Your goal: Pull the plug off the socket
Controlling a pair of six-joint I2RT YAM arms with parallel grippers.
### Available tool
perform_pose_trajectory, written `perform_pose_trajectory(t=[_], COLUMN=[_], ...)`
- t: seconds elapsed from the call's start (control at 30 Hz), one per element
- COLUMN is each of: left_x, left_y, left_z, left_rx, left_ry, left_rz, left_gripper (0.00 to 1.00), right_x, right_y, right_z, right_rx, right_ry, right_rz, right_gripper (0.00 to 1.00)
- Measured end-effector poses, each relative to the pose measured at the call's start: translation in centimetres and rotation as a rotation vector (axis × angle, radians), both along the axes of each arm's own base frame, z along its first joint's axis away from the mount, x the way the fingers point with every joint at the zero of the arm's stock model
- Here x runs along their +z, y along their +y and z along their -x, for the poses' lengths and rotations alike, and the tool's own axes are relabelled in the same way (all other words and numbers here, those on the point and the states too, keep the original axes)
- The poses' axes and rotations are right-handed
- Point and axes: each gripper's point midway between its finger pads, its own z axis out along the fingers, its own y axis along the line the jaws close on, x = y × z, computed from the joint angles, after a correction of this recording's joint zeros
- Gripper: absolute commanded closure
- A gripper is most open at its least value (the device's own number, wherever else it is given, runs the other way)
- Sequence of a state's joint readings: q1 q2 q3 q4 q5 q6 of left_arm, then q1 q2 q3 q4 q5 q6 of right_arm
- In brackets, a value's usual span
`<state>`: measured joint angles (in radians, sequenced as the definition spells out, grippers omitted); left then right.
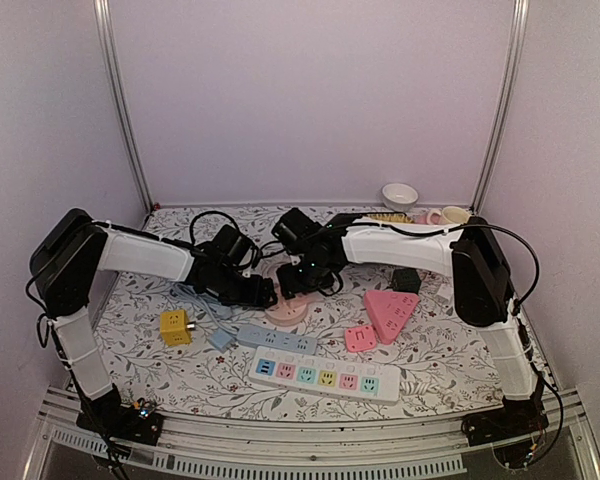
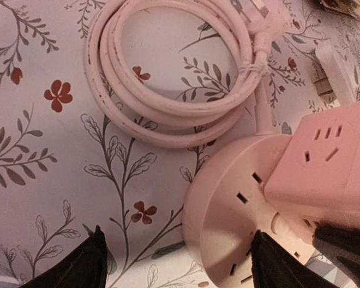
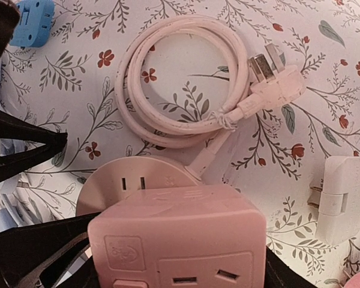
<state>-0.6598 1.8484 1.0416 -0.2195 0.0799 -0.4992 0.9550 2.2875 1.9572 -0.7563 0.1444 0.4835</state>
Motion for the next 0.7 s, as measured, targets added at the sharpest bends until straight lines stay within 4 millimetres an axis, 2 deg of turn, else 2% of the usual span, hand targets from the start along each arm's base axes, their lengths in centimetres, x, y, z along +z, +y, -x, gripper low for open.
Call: perform_pose_trajectory(t=[0.7], left_x=[0.09], left_y=[-0.16], left_z=[0.12], left_rx=[0.007], left_ry=[-0.006], left_rz=[0.001], left_gripper=[0.18], right_x=[0.52], right_y=[0.55], right_z=[0.73], right_rx=[0.038], right_ry=[-0.054], right_rz=[0.036], right_gripper=[0.58])
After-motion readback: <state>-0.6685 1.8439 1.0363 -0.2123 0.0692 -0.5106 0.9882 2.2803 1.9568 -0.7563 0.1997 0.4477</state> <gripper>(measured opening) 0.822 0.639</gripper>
